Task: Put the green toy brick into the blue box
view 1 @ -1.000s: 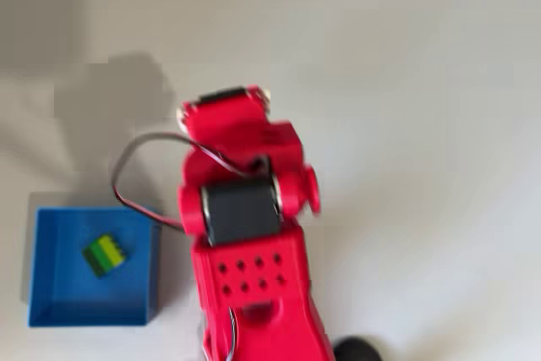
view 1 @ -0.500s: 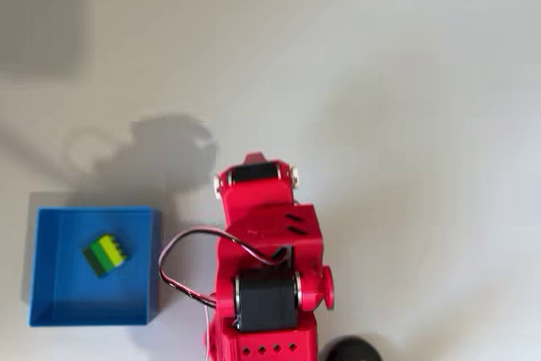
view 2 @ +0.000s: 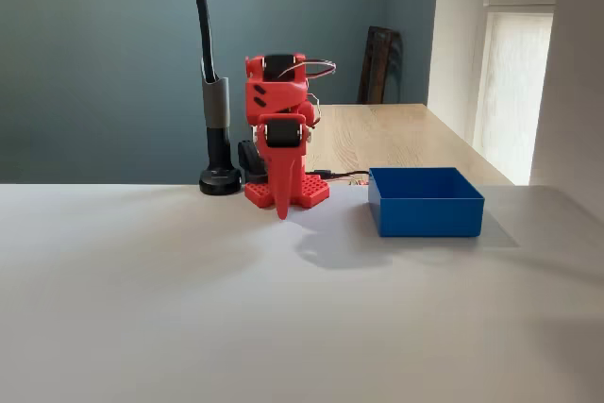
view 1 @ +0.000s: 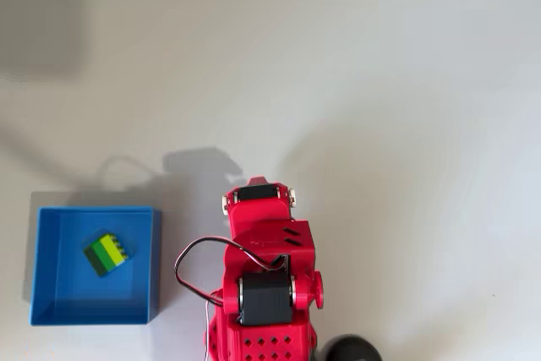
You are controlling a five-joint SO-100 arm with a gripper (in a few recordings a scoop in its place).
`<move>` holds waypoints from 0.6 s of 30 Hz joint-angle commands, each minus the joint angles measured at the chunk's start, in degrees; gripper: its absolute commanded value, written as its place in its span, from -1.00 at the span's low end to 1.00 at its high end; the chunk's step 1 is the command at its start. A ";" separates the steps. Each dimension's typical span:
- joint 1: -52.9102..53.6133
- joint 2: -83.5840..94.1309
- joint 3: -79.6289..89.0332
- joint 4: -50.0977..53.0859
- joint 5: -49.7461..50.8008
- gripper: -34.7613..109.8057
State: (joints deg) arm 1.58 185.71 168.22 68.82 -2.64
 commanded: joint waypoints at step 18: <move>1.23 0.62 5.54 -1.05 1.67 -0.52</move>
State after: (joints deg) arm 1.49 185.89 173.32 66.97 -0.18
